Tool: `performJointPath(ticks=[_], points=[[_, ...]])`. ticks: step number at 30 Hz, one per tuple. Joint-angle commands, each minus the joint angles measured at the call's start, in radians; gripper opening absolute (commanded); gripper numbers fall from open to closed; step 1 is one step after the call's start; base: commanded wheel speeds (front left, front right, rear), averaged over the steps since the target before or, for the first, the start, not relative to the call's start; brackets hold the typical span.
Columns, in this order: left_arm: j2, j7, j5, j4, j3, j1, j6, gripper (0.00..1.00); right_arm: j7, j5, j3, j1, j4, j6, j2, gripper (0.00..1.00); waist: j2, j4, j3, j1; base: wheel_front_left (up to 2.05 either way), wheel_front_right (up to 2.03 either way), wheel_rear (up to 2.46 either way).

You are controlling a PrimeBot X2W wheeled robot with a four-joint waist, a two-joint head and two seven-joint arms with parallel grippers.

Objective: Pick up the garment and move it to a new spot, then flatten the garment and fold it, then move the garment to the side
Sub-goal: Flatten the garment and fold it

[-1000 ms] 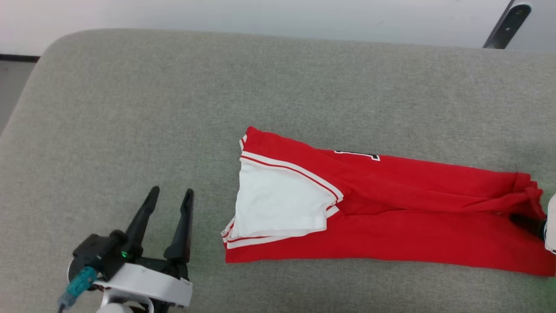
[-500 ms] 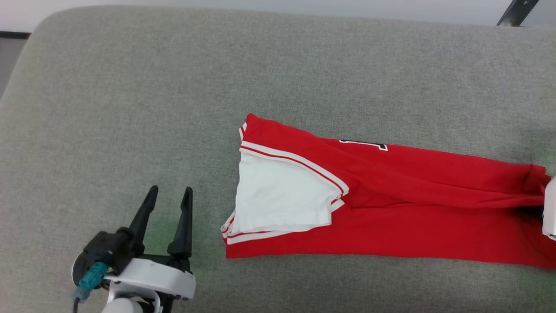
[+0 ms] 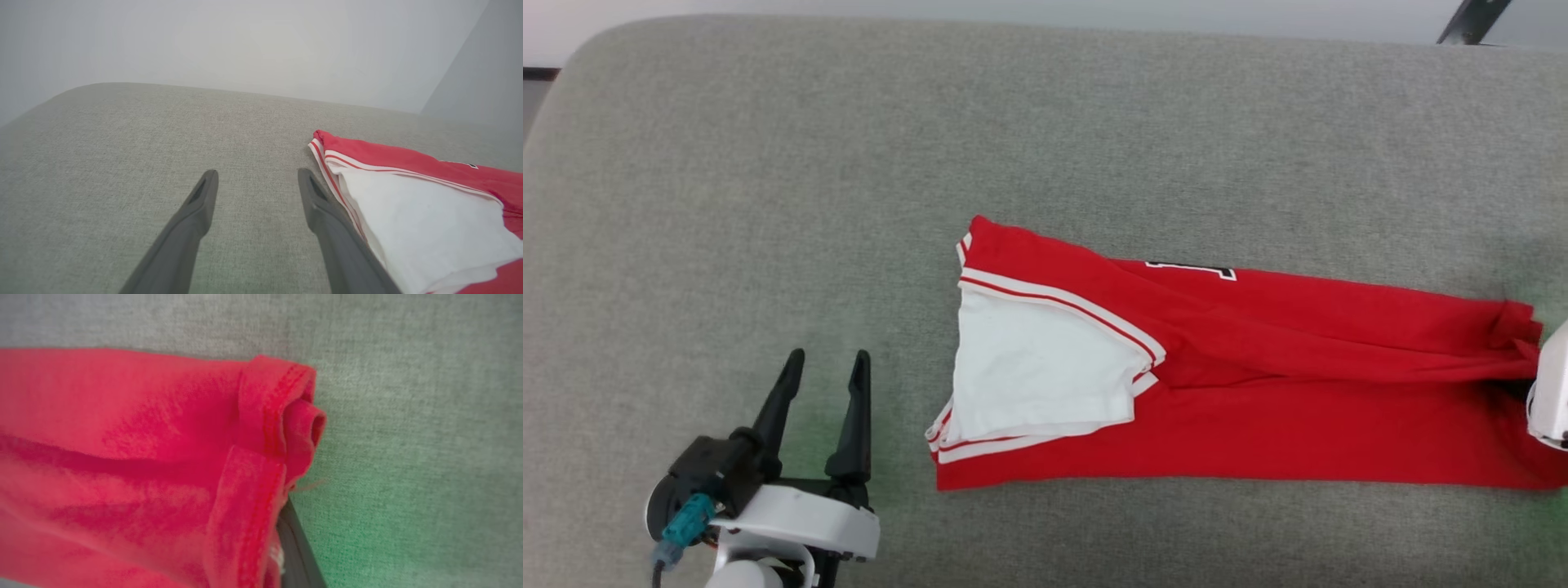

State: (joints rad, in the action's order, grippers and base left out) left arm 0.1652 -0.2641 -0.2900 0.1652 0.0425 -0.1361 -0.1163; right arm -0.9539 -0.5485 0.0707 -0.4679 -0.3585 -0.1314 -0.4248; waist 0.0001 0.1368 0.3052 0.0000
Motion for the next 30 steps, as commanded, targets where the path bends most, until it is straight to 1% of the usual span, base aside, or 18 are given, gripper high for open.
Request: performJointPath(ticks=[1, 5, 9, 11, 12, 15, 16, 19, 21, 25, 28, 30], points=[[-0.001, 0.000, 0.004, -0.002, -0.004, 0.009, -0.006, 1.00, 0.011, -0.001, 0.007, 0.008, -0.014, 0.002, 0.004, 0.00, -0.0001, -0.011, -0.002, 0.0000, 0.00, 0.00, 0.00], [0.001, 0.000, 0.007, -0.012, -0.018, 0.013, -0.011, 1.00, 0.040, 0.003, 0.082, 0.011, -0.008, 0.003, -0.046, 0.00, -0.0001, -0.033, 0.011, 0.0000, 0.00, 0.00, 0.00], [0.007, 0.000, 0.001, -0.021, -0.030, 0.020, -0.014, 1.00, 0.070, 0.042, 0.169, 0.044, -0.011, 0.002, -0.100, 0.00, -0.0001, -0.047, 0.021, 0.0000, 0.00, 0.00, 0.00], [0.010, 0.000, -0.001, -0.024, -0.033, 0.023, -0.016, 1.00, 0.090, 0.062, 0.227, 0.059, -0.018, 0.002, -0.137, 0.00, -0.0001, -0.052, 0.023, 0.0000, 0.00, 0.00, 0.00], [0.010, 0.000, -0.002, -0.025, -0.035, 0.024, -0.016, 1.00, 0.101, 0.072, 0.248, 0.063, -0.024, 0.002, -0.147, 0.00, -0.0001, -0.055, 0.023, 0.0000, 0.00, 0.00, 0.00], [0.005, 0.000, -0.010, -0.017, -0.039, 0.034, -0.015, 1.00, 0.120, 0.075, 0.278, 0.076, -0.043, 0.002, -0.140, 0.00, -0.0001, -0.069, 0.009, 0.0000, 0.00, 0.00, 0.00], [0.003, 0.000, -0.011, -0.013, -0.039, 0.038, -0.015, 1.00, 0.124, 0.073, 0.271, 0.080, -0.039, 0.002, -0.139, 0.00, -0.0001, -0.071, 0.001, 0.0000, 0.00, 0.00, 0.00], [-0.006, 0.000, -0.018, 0.001, -0.033, 0.045, -0.015, 1.00, 0.127, 0.020, 0.223, 0.085, 0.000, 0.001, -0.101, 0.00, -0.0001, -0.077, -0.029, 0.0000, 0.00, 0.00, 0.00], [-0.015, 0.000, -0.021, 0.008, -0.031, 0.054, -0.015, 1.00, 0.104, -0.008, 0.163, 0.085, 0.058, 0.001, -0.063, 0.00, -0.0001, -0.079, -0.051, 0.0000, 0.00, 0.00, 0.00], [-0.024, 0.000, -0.023, 0.023, -0.023, 0.067, -0.015, 1.00, 0.053, -0.083, 0.040, 0.086, 0.204, 0.001, -0.011, 0.00, -0.0001, -0.074, -0.079, 0.0000, 0.00, 0.00, 0.00], [-0.031, 0.000, -0.028, 0.027, -0.020, 0.073, -0.015, 1.00, 0.022, -0.120, -0.053, 0.069, 0.301, 0.001, 0.041, 0.00, -0.0001, -0.059, -0.088, 0.0000, 0.00, 0.00, 0.00], [-0.035, 0.000, -0.028, 0.030, -0.010, 0.070, -0.015, 1.00, 0.005, -0.129, -0.116, 0.056, 0.352, 0.001, 0.058, 0.00, -0.0001, -0.042, -0.088, 0.0000, 0.00, 0.00, 0.00]])
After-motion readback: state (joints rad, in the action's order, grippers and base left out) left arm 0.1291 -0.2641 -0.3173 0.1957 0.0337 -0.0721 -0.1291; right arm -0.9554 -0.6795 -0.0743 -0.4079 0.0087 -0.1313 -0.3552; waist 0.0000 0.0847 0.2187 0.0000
